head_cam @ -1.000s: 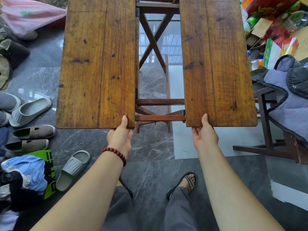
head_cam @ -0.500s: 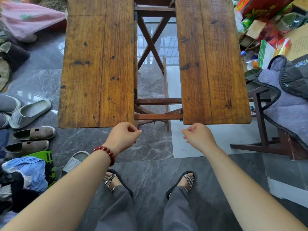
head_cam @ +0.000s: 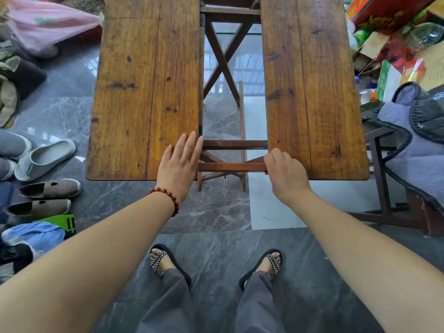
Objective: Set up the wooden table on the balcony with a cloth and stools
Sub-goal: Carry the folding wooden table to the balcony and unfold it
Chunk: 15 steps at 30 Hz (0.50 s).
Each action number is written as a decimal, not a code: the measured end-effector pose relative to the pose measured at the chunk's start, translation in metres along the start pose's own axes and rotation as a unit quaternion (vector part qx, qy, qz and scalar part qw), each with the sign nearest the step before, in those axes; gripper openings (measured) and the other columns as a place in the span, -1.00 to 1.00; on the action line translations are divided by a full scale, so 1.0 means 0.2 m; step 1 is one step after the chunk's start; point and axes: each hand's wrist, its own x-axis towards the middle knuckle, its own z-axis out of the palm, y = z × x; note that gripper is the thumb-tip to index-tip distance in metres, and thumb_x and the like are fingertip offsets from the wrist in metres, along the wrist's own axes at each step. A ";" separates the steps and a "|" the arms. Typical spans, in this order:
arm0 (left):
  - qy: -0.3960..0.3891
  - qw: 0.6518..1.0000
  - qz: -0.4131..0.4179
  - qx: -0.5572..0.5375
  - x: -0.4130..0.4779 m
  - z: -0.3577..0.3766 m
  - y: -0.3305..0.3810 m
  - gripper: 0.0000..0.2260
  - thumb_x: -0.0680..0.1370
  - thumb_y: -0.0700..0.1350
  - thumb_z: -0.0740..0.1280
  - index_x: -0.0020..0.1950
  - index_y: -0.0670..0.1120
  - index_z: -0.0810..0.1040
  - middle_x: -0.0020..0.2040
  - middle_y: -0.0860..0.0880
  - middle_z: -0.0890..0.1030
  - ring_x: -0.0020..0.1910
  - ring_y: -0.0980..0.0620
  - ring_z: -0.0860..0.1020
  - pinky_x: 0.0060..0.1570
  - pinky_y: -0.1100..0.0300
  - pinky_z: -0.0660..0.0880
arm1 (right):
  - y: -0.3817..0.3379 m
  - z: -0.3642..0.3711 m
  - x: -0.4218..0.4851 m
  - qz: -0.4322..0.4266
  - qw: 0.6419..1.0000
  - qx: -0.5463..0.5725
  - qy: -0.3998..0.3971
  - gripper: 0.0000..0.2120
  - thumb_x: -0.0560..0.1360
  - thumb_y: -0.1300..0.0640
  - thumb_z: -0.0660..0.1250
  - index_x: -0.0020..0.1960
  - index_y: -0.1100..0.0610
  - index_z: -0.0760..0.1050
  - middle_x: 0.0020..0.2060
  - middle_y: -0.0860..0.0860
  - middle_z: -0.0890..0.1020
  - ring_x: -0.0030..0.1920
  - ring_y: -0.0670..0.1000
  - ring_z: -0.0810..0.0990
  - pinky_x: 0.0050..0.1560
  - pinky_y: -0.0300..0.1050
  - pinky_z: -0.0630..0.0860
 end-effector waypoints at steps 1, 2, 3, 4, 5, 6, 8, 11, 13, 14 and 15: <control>0.001 1.000 -0.002 0.004 0.01 0.00 0.00 -0.23 0.59 -0.16 0.16 0.45 -0.16 -0.46 0.52 -0.12 -0.33 0.52 -0.13 -0.21 0.47 -0.06 0.01 | 0.01 0.01 0.01 0.011 1.000 -0.017 0.014 -0.53 0.14 0.44 0.49 -0.03 0.20 0.42 -0.17 0.13 0.49 -0.26 0.12 0.49 -0.38 -0.10 0.41; -0.001 1.000 -0.007 0.006 0.02 0.00 0.00 -0.21 0.58 -0.16 0.18 0.45 -0.16 -0.46 0.51 -0.12 -0.35 0.52 -0.15 -0.22 0.46 -0.11 0.03 | 0.03 0.02 0.02 0.026 0.999 -0.029 0.026 -0.42 0.09 0.42 0.51 0.04 0.19 0.39 -0.11 0.14 0.49 -0.20 0.13 0.50 -0.31 -0.07 0.45; -0.005 1.000 -0.016 0.004 0.03 0.00 0.00 -0.18 0.56 -0.16 0.22 0.46 -0.14 -0.45 0.51 -0.12 -0.36 0.51 -0.19 -0.23 0.44 -0.19 0.04 | 0.03 0.03 0.03 0.044 0.998 -0.032 0.020 -0.29 0.08 0.40 0.51 0.16 0.18 0.33 0.02 0.16 0.49 -0.07 0.16 0.50 -0.18 -0.02 0.49; -0.011 1.000 -0.026 -0.004 0.03 0.00 0.00 -0.13 0.54 -0.16 0.26 0.46 -0.13 -0.45 0.50 -0.12 -0.38 0.50 -0.22 -0.24 0.39 -0.28 0.04 | 0.04 0.02 0.03 0.060 0.998 -0.026 0.008 -0.18 0.13 0.38 0.51 0.30 0.16 0.23 0.20 0.19 0.43 0.14 0.20 0.46 0.03 0.06 0.49; -0.017 0.999 -0.035 -0.015 0.04 -0.01 0.00 -0.10 0.53 -0.17 0.29 0.46 -0.11 -0.45 0.50 -0.12 -0.39 0.50 -0.25 -0.25 0.35 -0.35 0.05 | 0.04 0.02 0.03 0.077 0.997 -0.018 -0.004 -0.11 0.23 0.36 0.48 0.43 0.15 0.10 0.37 0.20 0.29 0.35 0.22 0.32 0.26 0.10 0.38; -0.023 0.999 -0.041 -0.026 0.04 0.00 0.01 -0.08 0.52 -0.18 0.30 0.45 -0.10 -0.47 0.49 -0.12 -0.40 0.49 -0.27 -0.26 0.32 -0.40 0.06 | 0.03 0.03 0.03 0.092 0.995 -0.011 -0.027 -0.10 0.35 0.34 0.42 0.51 0.15 -0.04 0.48 0.19 0.10 0.48 0.21 0.12 0.42 0.13 0.18; -0.030 0.998 -0.045 -0.040 0.04 0.00 0.01 -0.08 0.53 -0.20 0.30 0.45 -0.11 -0.48 0.48 -0.13 -0.41 0.48 -0.29 -0.27 0.29 -0.43 0.07 | 0.02 0.03 0.03 0.107 0.993 -0.002 -0.054 -0.14 0.49 0.32 0.30 0.54 0.15 -0.23 0.53 0.15 -0.16 0.53 0.18 -0.16 0.48 0.17 -0.08; -0.035 0.997 -0.045 -0.053 0.05 0.01 0.01 -0.10 0.53 -0.23 0.29 0.45 -0.15 -0.47 0.48 -0.13 -0.43 0.47 -0.30 -0.31 0.27 -0.46 0.03 | 0.00 0.02 0.03 0.104 0.992 0.000 -0.068 -0.15 0.51 0.35 0.26 0.53 0.20 -0.30 0.52 0.18 -0.25 0.52 0.20 -0.25 0.47 0.24 -0.13; -0.042 0.996 -0.040 -0.069 0.05 0.01 0.00 -0.11 0.52 -0.31 0.26 0.44 -0.15 -0.47 0.47 -0.13 -0.45 0.45 -0.30 -0.35 0.27 -0.47 -0.03 | -0.01 0.02 0.03 0.102 0.992 0.006 -0.077 -0.15 0.50 0.38 0.26 0.52 0.22 -0.30 0.51 0.19 -0.26 0.52 0.20 -0.26 0.48 0.25 -0.12; -0.042 0.995 -0.041 -0.076 0.05 0.02 0.00 -0.11 0.51 -0.36 0.24 0.44 -0.14 -0.48 0.46 -0.12 -0.46 0.45 -0.29 -0.37 0.28 -0.47 -0.06 | -0.01 0.02 0.02 0.102 0.992 0.013 -0.076 -0.14 0.50 0.39 0.26 0.52 0.22 -0.30 0.51 0.20 -0.25 0.52 0.20 -0.26 0.48 0.25 -0.13; -0.042 0.995 -0.043 -0.080 0.05 0.03 -0.01 -0.10 0.48 -0.41 0.23 0.44 -0.13 -0.49 0.46 -0.12 -0.47 0.44 -0.29 -0.38 0.28 -0.46 -0.08 | -0.02 0.02 0.02 0.102 0.992 0.020 -0.072 -0.13 0.49 0.40 0.27 0.52 0.23 -0.30 0.51 0.20 -0.26 0.52 0.20 -0.26 0.48 0.24 -0.14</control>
